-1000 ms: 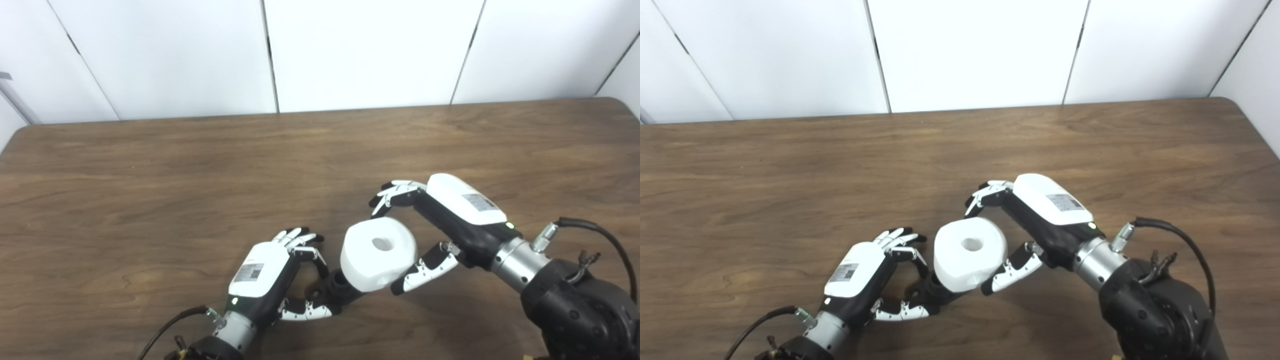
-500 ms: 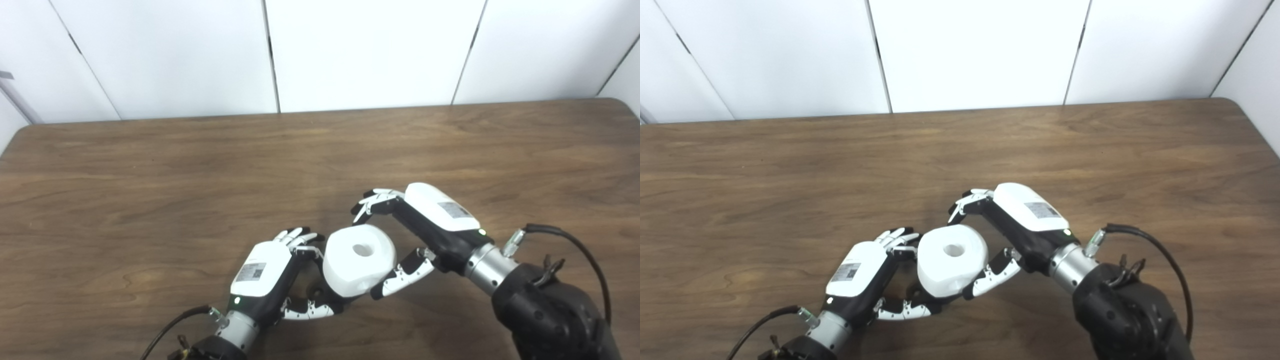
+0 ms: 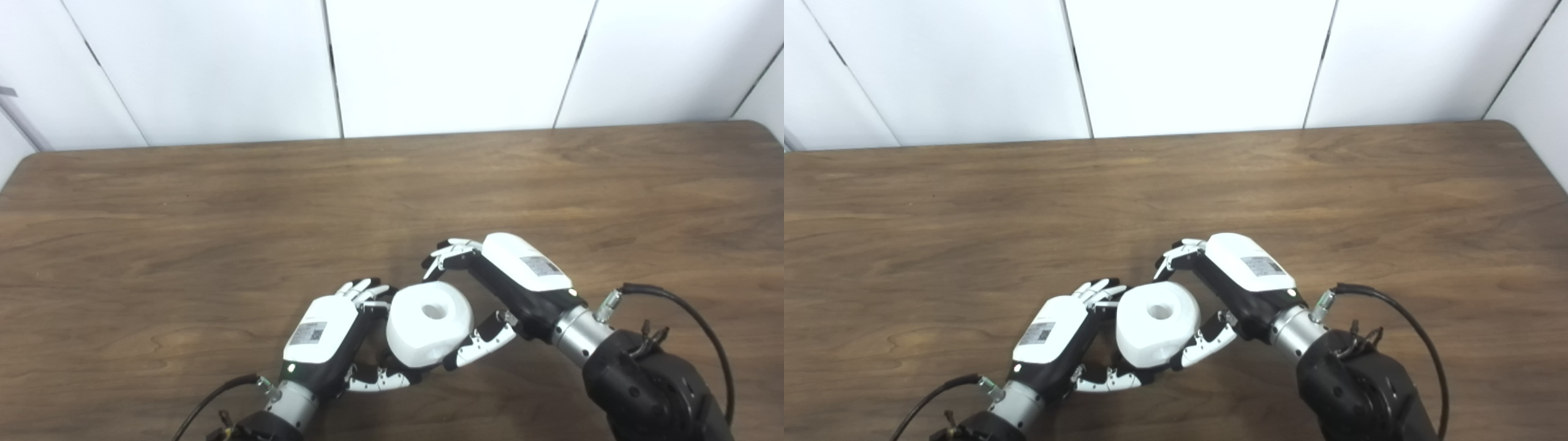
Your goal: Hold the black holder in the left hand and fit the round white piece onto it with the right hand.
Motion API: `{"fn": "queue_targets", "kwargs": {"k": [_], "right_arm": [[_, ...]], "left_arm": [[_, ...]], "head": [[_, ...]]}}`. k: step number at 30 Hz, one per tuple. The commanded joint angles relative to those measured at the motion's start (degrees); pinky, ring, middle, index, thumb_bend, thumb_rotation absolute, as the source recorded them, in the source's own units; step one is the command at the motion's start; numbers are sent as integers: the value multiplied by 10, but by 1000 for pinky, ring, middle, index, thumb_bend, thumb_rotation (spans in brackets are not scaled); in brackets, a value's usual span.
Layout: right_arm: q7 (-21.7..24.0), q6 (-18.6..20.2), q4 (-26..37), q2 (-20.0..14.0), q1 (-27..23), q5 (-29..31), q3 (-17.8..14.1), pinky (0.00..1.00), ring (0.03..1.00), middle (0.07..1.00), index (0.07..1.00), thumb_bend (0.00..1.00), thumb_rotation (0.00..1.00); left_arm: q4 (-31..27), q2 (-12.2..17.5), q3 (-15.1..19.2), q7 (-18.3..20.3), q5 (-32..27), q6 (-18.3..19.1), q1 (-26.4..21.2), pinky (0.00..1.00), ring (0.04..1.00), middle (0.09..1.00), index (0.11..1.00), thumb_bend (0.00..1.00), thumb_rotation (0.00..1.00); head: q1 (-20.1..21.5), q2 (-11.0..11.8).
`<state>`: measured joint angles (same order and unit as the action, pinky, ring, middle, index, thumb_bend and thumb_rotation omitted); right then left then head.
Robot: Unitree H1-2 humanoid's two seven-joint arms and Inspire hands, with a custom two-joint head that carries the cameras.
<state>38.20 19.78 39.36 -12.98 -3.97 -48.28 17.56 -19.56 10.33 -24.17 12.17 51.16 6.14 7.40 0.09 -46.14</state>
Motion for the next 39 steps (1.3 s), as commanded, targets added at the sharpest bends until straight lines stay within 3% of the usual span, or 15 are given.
{"fn": "queue_targets", "kwargs": {"k": [1,39], "right_arm": [[-19,-22,7,1,-5,-2,-1,787,886,783,483,522,133],[-42,-63,-14,8,14,-30,16,760,895,780,483,522,132]], "left_arm": [[18,5,-10,32,5,17,10,929,936,863,493,503,50],[9,2,-13,34,8,20,11,927,935,860,493,504,51]], "head": [[0,0],[0,-9]]}}
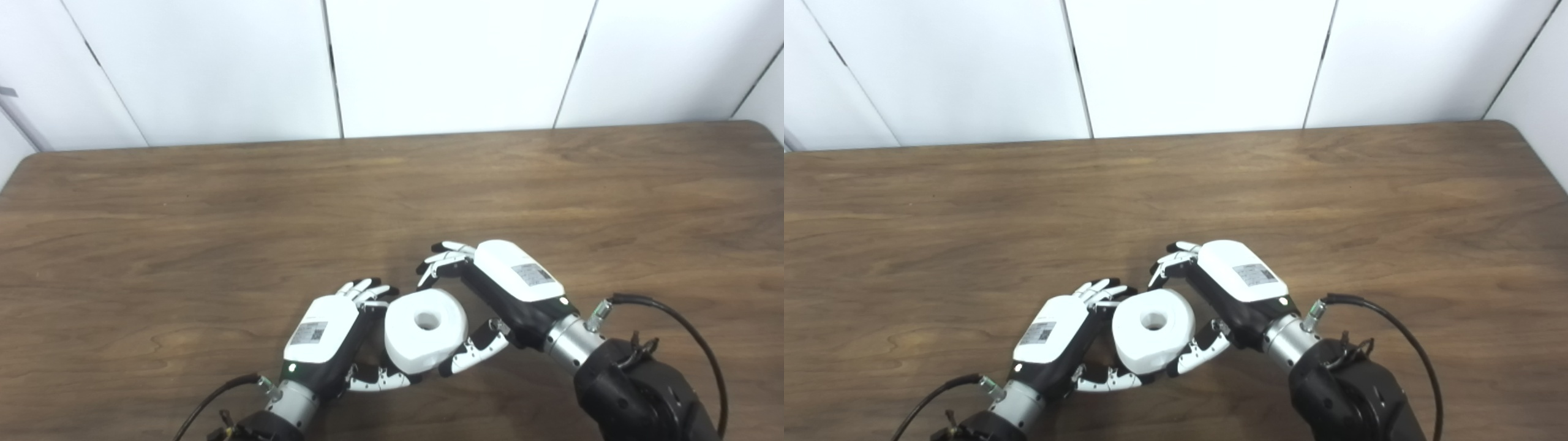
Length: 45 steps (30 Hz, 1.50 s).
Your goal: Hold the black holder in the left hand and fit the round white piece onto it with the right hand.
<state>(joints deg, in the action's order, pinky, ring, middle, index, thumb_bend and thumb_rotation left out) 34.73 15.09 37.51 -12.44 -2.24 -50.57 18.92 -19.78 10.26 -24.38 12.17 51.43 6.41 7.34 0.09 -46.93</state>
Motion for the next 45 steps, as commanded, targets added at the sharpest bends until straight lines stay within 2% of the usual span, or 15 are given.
{"fn": "queue_targets", "kwargs": {"k": [1,7,27,28,29,31,35,45], "right_arm": [[-8,-16,5,4,-2,-9,4,759,893,780,483,522,132],[-10,-22,5,1,-2,-12,8,759,887,773,483,522,131],[32,-11,11,-6,-15,-19,1,790,905,785,490,525,152],[33,-11,11,-6,-15,-19,1,793,905,786,542,742,221],[34,-11,12,-5,-15,-19,0,794,906,786,560,816,244],[37,-10,12,-5,-15,-19,-1,812,909,789,585,902,299],[62,-1,18,-3,-21,-28,-1,868,927,806,632,989,337],[80,-4,23,-3,-26,-37,-2,906,944,844,712,1000,407]], "left_arm": [[11,2,-11,34,5,18,11,927,935,860,493,504,50],[13,2,-11,31,5,16,11,923,932,859,493,504,50],[16,-1,-13,36,5,21,7,930,936,863,493,504,50],[16,-1,-13,36,5,21,7,932,937,864,493,504,49],[16,-1,-14,36,5,22,7,932,937,864,493,504,49],[17,-1,-14,35,5,21,6,931,936,863,493,504,48],[17,-1,-15,34,5,20,6,932,937,864,493,505,48],[17,1,-17,35,5,21,7,930,936,864,493,505,48]], "head": [[0,-1],[0,-2],[0,-1],[0,-1],[0,-1],[-1,-1],[0,-1],[0,-2]]}}
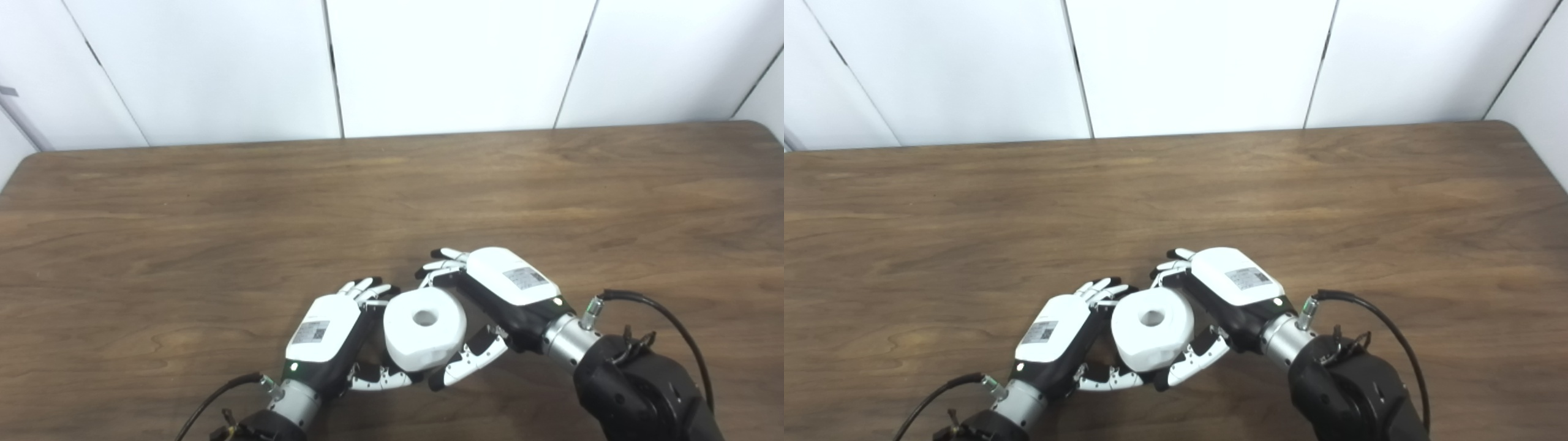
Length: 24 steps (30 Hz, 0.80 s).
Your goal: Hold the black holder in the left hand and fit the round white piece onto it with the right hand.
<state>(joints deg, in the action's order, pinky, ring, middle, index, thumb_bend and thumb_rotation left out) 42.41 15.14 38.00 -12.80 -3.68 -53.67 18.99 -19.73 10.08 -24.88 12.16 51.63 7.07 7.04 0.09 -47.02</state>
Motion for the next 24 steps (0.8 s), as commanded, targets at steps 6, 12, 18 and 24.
{"fn": "queue_targets", "kwargs": {"k": [6,12,18,24], "right_arm": [[6,-3,19,2,-10,-7,-5,908,941,849,753,1000,424],[8,-1,18,4,-9,-11,-6,904,942,854,762,1000,433],[16,0,23,5,-13,-14,-10,920,947,862,772,1000,453],[21,4,34,11,-18,-14,-19,926,951,884,818,1000,464]], "left_arm": [[15,4,-14,40,5,18,8,930,935,864,493,505,49],[20,5,-15,40,5,18,5,932,938,866,493,505,49],[20,6,-18,38,7,21,4,931,936,863,493,505,49],[21,8,-19,41,6,24,3,936,938,864,493,504,49]], "head": [[0,0],[0,1],[-1,2],[-2,2]]}}
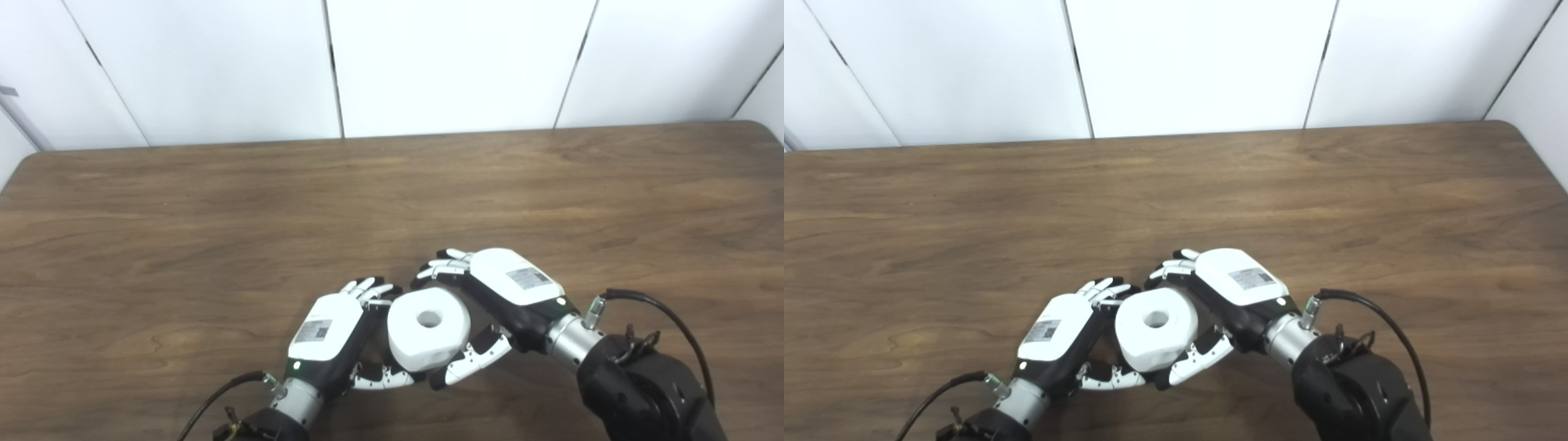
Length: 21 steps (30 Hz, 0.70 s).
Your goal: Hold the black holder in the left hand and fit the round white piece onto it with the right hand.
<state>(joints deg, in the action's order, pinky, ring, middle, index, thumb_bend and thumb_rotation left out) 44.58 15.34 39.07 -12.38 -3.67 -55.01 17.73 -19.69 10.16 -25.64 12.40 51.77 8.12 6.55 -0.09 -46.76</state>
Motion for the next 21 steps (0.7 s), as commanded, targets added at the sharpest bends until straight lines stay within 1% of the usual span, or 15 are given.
{"fn": "queue_targets", "kwargs": {"k": [1,5,12,16,21], "right_arm": [[1,3,25,8,-18,0,-8,930,953,887,827,1000,464],[11,9,33,12,-21,2,-15,948,967,901,871,1000,456],[21,11,36,16,-26,-1,-23,953,974,907,880,1000,462],[28,16,41,20,-31,-4,-28,950,975,910,881,1000,468],[51,35,64,24,-43,-7,-43,985,998,932,898,1000,491]], "left_arm": [[21,7,-12,38,4,13,7,936,938,863,493,504,49],[25,9,-11,35,1,11,6,934,936,861,493,505,49],[27,10,-11,38,1,13,4,935,939,864,493,504,49],[31,12,-9,31,-5,8,4,933,937,862,493,505,48],[33,15,-8,25,-5,4,5,929,932,859,493,505,49]], "head": [[0,-1],[-2,0],[-1,2],[-1,4],[-2,4]]}}
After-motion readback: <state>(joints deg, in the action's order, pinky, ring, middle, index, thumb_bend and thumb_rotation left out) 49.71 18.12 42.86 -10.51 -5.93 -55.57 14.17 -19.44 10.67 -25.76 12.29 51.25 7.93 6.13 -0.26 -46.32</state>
